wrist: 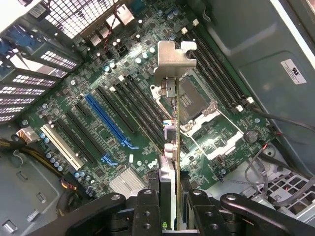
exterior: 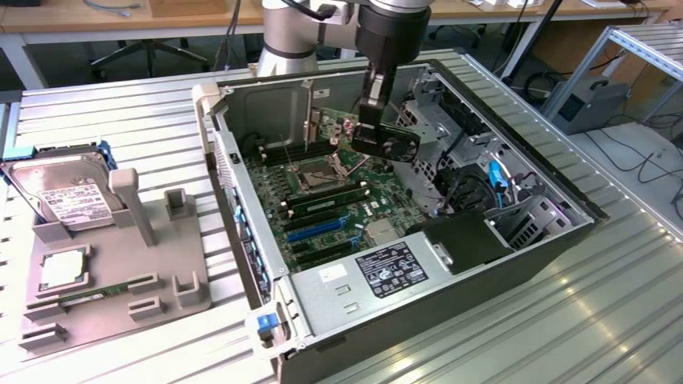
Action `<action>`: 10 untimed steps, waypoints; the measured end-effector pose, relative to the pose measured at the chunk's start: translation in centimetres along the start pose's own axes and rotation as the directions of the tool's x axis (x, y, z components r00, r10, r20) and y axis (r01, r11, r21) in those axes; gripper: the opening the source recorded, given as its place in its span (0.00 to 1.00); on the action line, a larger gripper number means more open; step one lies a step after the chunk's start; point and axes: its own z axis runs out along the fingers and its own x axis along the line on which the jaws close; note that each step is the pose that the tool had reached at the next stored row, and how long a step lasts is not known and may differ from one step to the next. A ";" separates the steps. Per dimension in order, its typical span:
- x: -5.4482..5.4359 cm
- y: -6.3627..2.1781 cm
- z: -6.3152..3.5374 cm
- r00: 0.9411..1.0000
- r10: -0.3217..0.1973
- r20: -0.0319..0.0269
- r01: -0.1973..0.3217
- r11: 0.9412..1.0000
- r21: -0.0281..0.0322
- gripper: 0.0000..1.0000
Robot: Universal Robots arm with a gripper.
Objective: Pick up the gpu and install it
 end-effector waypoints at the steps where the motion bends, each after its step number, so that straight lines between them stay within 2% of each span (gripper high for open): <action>1: 0.0 0.00 0.00 1.000 -0.009 0.000 0.009 1.000 0.000 0.27; 10: 0.0 0.00 0.02 0.997 -0.073 0.003 0.073 0.997 -0.002 0.27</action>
